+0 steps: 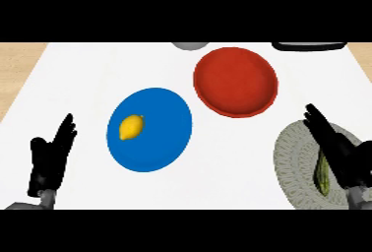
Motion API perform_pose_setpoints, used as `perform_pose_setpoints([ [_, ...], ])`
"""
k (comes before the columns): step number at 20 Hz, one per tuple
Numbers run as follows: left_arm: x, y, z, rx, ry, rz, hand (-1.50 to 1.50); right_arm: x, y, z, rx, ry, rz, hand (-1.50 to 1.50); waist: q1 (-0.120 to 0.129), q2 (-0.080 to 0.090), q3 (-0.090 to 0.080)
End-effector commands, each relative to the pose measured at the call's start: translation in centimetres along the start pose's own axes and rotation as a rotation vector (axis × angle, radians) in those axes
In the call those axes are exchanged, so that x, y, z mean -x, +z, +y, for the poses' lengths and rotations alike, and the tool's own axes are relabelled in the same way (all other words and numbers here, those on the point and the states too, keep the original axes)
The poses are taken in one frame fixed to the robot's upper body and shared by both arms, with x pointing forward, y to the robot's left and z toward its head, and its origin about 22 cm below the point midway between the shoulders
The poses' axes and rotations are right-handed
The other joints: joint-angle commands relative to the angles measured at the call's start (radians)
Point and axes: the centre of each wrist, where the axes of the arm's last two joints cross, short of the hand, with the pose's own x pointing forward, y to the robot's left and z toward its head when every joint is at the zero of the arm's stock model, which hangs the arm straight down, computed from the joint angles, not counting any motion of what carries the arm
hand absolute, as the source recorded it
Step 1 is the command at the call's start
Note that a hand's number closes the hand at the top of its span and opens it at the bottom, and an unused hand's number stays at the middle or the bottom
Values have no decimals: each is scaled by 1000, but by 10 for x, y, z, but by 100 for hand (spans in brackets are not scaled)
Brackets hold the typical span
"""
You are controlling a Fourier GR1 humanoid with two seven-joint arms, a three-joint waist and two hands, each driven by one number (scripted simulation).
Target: Pick the squash from the placemat and place it in the bowl
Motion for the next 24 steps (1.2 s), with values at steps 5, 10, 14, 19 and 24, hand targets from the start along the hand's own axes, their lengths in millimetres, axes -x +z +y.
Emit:
perform_pose_setpoints([
  [5,-56,-10,9,160,9,-165,0,15,10,-47,616,-181,-8,150,-45,5,-33],
  [10,-67,-14,-1,258,67,-156,0,53,31,-26,863,181,-32,-150,-37,10,-33],
  [14,-78,-33,4,306,65,-158,0,48,39,11,845,275,-222,-150,-17,13,-35],
  [19,-84,-32,24,317,59,-169,0,23,46,24,894,389,-163,-150,1,12,-38],
  [24,-82,-27,-1,328,56,-176,0,14,52,-13,845,523,101,-150,12,18,-45],
])
